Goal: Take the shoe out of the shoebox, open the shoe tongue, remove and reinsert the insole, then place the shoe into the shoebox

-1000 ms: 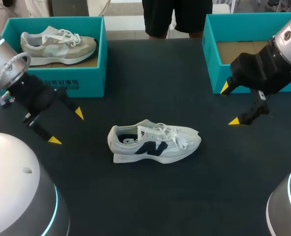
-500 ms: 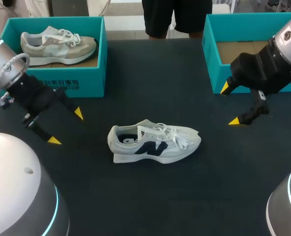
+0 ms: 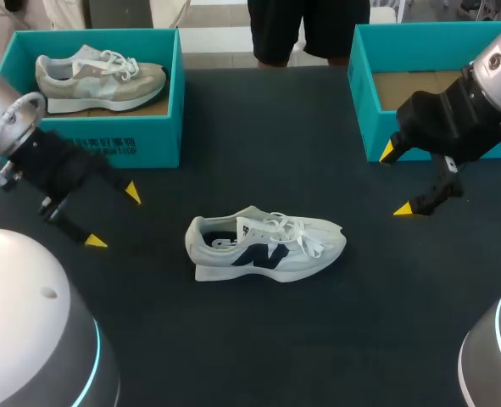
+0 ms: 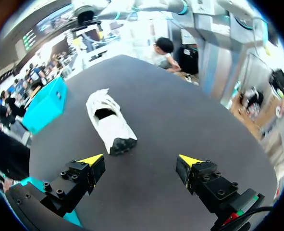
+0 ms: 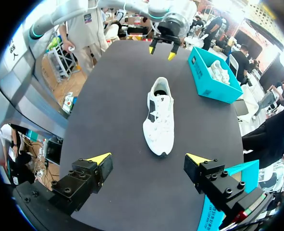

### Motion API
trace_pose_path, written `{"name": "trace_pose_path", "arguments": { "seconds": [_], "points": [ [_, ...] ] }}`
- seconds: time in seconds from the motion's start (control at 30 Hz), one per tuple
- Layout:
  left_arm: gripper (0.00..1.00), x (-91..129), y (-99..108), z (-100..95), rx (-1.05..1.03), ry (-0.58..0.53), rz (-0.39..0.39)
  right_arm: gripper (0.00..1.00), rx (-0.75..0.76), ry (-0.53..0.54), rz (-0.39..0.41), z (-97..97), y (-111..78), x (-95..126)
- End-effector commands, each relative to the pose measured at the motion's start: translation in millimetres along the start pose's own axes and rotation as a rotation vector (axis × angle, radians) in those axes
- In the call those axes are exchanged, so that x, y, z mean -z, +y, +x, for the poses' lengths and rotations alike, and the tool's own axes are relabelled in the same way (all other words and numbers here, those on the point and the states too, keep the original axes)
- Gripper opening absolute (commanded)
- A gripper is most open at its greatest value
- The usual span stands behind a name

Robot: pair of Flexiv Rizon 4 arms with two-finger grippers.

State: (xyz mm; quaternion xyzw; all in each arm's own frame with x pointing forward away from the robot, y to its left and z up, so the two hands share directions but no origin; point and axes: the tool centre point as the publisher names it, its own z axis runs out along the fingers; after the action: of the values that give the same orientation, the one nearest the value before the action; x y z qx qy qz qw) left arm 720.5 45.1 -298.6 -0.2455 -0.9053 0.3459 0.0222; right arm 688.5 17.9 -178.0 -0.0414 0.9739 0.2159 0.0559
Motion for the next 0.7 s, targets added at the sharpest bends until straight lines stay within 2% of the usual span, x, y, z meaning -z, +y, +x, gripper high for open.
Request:
{"name": "trace_pose_path", "arguments": {
  "seconds": [0.03, 0.23, 0.3, 0.4, 0.47, 0.53, 0.57, 0.63, 0.67, 0.7],
  "points": [
    [1.00, -11.3, 6.0, 16.3, 0.147, -0.127, 0.052, 1.00, -0.001, 0.004, 0.002, -2.3, 0.9, -1.8],
    [1.00, -17.4, 9.7, 16.8, 0.262, -0.161, 0.174, 1.00, -0.001, 0.004, 0.002, -2.3, 0.9, -1.8],
    [1.00, -22.6, 13.1, 16.3, 0.291, -0.145, 0.239, 1.00, -0.001, 0.004, 0.002, -2.3, 0.9, -1.8],
    [1.00, -30.8, 21.2, 15.0, 0.275, -0.185, 0.266, 1.00, -0.001, 0.004, 0.002, -2.3, 0.9, -1.8],
    [1.00, -37.2, 26.5, 13.2, 0.249, -0.221, 0.256, 1.00, -0.001, 0.004, 0.002, -2.3, 0.9, -1.8],
    [1.00, -43.8, 31.1, 10.7, 0.242, -0.222, 0.287, 1.00, -0.001, 0.004, 0.002, -2.3, 0.9, -1.8],
    [1.00, -47.6, 33.6, 9.2, 0.242, -0.218, 0.278, 1.00, -0.001, 0.004, 0.002, -2.3, 0.9, -1.8],
    [1.00, -53.2, 37.1, 6.7, 0.248, -0.210, 0.327, 1.00, -0.001, 0.004, 0.002, -2.3, 0.9, -1.8],
    [1.00, -56.4, 39.2, 5.0, 0.248, -0.218, 0.308, 1.00, -0.001, 0.004, 0.002, -2.3, 0.9, -1.8],
    [1.00, -59.6, 41.3, 3.6, 0.258, -0.220, 0.327, 1.00, -0.001, 0.004, 0.002, -2.3, 0.9, -1.8]
  ]
}}
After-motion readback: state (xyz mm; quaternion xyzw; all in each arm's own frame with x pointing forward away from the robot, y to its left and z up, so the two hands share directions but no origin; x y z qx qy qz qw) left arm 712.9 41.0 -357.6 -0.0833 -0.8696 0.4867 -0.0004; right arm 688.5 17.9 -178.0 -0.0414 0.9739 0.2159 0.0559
